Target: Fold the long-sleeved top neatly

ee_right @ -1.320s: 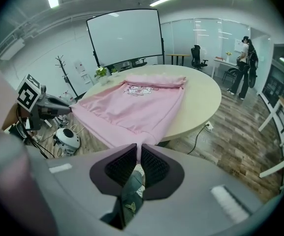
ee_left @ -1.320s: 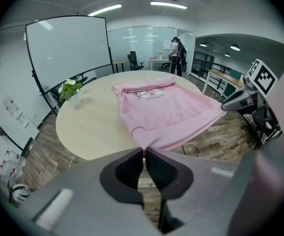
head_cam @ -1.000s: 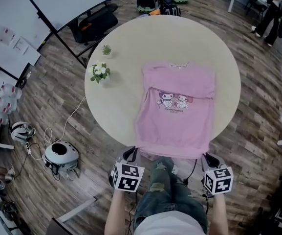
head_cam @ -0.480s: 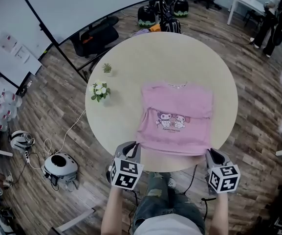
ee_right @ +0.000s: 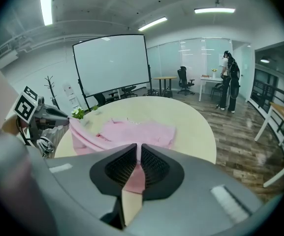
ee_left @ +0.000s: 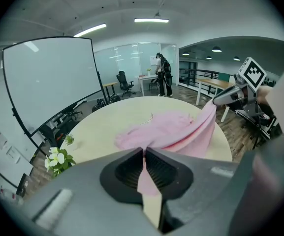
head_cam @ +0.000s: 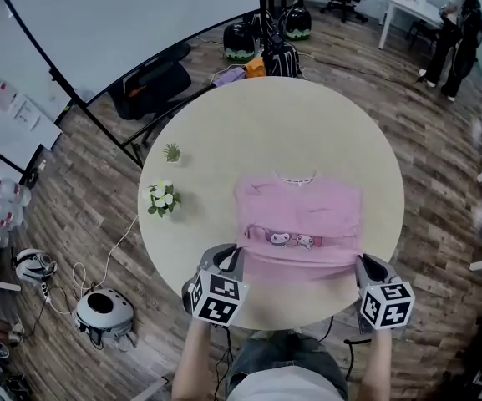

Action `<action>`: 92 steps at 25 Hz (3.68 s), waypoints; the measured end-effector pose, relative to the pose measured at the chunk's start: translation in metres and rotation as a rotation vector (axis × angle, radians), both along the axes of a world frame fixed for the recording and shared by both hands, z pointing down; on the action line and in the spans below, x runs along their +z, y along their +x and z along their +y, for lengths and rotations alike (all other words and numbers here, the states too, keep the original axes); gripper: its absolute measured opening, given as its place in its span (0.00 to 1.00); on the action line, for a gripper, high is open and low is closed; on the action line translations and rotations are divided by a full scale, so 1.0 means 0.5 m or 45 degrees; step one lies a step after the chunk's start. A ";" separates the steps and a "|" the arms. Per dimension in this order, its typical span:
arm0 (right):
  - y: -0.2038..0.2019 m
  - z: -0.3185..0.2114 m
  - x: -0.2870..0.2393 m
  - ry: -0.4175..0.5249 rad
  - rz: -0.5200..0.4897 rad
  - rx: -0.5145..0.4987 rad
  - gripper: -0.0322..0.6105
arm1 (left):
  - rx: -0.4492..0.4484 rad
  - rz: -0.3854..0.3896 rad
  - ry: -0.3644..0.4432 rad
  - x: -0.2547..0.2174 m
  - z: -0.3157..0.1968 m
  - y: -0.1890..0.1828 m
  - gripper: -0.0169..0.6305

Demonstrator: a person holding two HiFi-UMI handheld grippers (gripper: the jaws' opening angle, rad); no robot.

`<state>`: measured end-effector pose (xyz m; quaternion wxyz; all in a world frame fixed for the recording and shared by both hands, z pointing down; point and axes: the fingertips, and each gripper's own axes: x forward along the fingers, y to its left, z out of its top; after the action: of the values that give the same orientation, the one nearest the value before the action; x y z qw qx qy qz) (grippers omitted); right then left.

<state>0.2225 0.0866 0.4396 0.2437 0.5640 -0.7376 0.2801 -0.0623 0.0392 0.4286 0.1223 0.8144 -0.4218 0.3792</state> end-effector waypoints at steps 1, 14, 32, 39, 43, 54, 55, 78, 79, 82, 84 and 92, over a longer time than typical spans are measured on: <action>0.002 -0.015 -0.003 0.003 0.002 0.007 0.14 | 0.012 0.000 0.001 -0.002 -0.017 0.002 0.06; 0.025 -0.156 -0.014 -0.018 0.010 0.059 0.14 | 0.159 -0.039 -0.020 0.000 -0.173 0.027 0.06; 0.048 -0.325 0.114 -0.257 -0.033 -0.054 0.14 | 0.079 -0.088 -0.239 0.137 -0.319 0.051 0.07; 0.060 -0.370 0.176 -0.327 -0.070 -0.021 0.16 | -0.012 0.021 -0.300 0.187 -0.377 0.058 0.08; 0.076 -0.394 0.183 -0.305 -0.104 0.039 0.19 | -0.064 0.059 -0.286 0.197 -0.403 0.056 0.08; 0.101 -0.414 0.202 -0.285 -0.066 -0.019 0.29 | 0.035 0.010 -0.319 0.223 -0.403 0.058 0.20; 0.098 -0.412 0.214 -0.303 -0.042 -0.049 0.29 | 0.059 0.004 -0.328 0.230 -0.399 0.065 0.23; 0.098 -0.424 0.120 -0.154 0.003 -0.086 0.13 | -0.003 0.165 -0.212 0.146 -0.420 0.065 0.09; 0.099 -0.434 0.112 -0.136 0.012 -0.089 0.13 | -0.012 0.182 -0.207 0.142 -0.428 0.064 0.09; 0.097 -0.462 0.115 -0.110 0.043 -0.097 0.13 | -0.027 0.189 -0.194 0.143 -0.452 0.059 0.09; 0.094 -0.481 0.134 -0.115 0.073 -0.103 0.13 | -0.034 0.175 -0.194 0.157 -0.467 0.059 0.09; 0.093 -0.513 0.259 -0.248 0.173 -0.133 0.13 | -0.045 0.026 -0.258 0.265 -0.498 0.060 0.10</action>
<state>0.2688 -0.1700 0.5690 0.3608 0.5163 -0.7171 0.2984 -0.0323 -0.2098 0.5610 0.2149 0.7941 -0.3944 0.4094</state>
